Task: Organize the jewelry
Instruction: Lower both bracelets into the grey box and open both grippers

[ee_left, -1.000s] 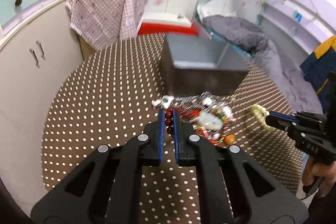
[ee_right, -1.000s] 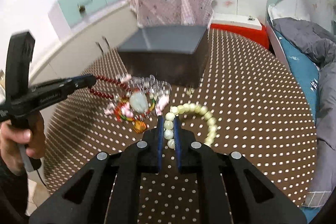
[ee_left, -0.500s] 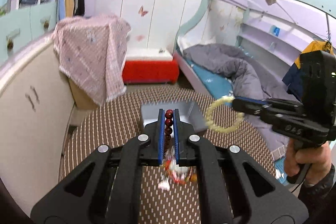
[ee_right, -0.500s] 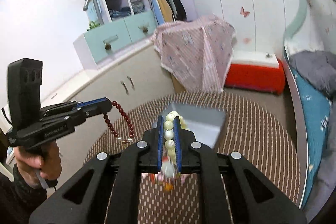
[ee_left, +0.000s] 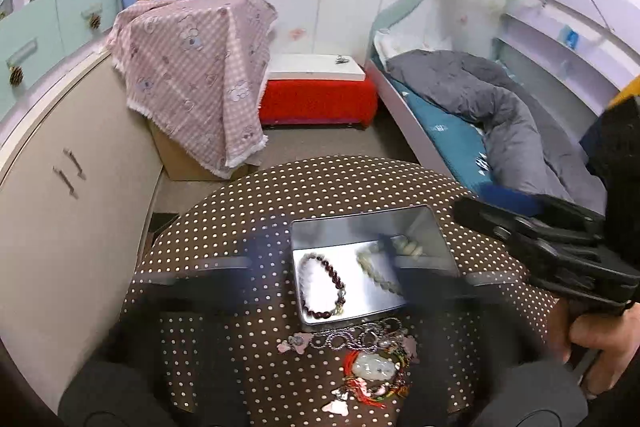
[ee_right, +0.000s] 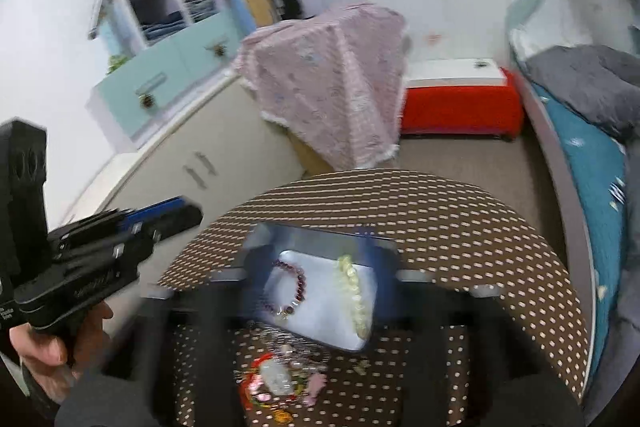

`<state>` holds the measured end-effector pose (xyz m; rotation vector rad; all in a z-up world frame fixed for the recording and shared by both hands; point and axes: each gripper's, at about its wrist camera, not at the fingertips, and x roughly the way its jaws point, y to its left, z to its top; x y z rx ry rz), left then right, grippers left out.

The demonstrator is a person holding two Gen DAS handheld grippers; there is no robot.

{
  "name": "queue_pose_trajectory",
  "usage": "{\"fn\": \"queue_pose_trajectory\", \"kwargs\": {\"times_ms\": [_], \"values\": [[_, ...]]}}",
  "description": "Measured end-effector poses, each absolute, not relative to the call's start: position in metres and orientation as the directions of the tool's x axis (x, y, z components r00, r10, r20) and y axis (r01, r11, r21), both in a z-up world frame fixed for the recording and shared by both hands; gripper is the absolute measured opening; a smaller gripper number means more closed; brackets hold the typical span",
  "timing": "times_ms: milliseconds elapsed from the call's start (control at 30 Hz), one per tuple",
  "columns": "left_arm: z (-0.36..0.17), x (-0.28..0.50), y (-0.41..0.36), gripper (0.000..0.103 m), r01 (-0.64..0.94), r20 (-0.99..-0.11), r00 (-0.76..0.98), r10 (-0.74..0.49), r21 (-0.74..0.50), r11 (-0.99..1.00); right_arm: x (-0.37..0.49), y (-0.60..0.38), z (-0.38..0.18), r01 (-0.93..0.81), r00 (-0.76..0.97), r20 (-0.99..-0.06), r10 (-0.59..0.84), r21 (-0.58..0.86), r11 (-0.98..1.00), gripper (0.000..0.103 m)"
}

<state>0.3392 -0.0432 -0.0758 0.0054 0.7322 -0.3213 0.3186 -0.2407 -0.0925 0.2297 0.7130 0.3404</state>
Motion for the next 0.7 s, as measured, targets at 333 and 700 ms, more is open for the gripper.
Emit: {"fn": "queue_pose_trajectory", "kwargs": {"times_ms": [333,700], "values": [[-0.062,0.299,-0.005,0.098,0.164,-0.572,0.802,-0.175,-0.071,0.984,0.281,-0.258,-0.079,-0.148,0.784,-0.55,0.288,0.285,0.947,0.095],[-0.057,0.249,0.02,0.097,0.151,-0.504,0.845,-0.181,-0.101,0.983,0.242,-0.242,-0.061,-0.158,0.811,-0.523,0.262,0.237,0.959,0.095]]}}
